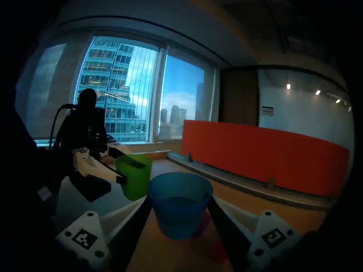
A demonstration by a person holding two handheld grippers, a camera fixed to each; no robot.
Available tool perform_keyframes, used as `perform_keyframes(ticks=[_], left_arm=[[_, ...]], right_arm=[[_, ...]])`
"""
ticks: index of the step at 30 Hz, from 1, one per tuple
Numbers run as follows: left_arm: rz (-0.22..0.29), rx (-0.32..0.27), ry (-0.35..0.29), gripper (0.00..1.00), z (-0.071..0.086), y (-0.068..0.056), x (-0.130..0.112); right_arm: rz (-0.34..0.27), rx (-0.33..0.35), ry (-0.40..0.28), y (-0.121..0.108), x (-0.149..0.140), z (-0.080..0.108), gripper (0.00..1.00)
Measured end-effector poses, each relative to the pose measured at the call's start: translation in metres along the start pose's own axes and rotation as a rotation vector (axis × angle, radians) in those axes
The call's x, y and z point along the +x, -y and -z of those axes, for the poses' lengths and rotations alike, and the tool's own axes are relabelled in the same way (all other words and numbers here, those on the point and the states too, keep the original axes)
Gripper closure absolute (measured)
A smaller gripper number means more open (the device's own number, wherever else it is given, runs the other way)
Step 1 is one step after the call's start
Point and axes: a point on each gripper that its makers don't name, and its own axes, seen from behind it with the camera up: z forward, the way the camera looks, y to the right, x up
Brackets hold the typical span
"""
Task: Pour water
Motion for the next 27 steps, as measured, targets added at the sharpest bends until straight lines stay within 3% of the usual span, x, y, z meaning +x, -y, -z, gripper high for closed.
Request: perform_keyframes(ticks=[10, 27], left_arm=[[0.003, -0.006, 0.007, 0.14, 0.001, -0.004, -0.011], [0.007, 0.010, -0.014, 0.14, -0.001, -0.005, -0.008]], right_arm=[[0.070, 0.013, 0.014, -0.003, 0.008, -0.002, 0.11], [0.312, 0.008, 0.021, -0.024, 0.057, -0.016, 0.11]])
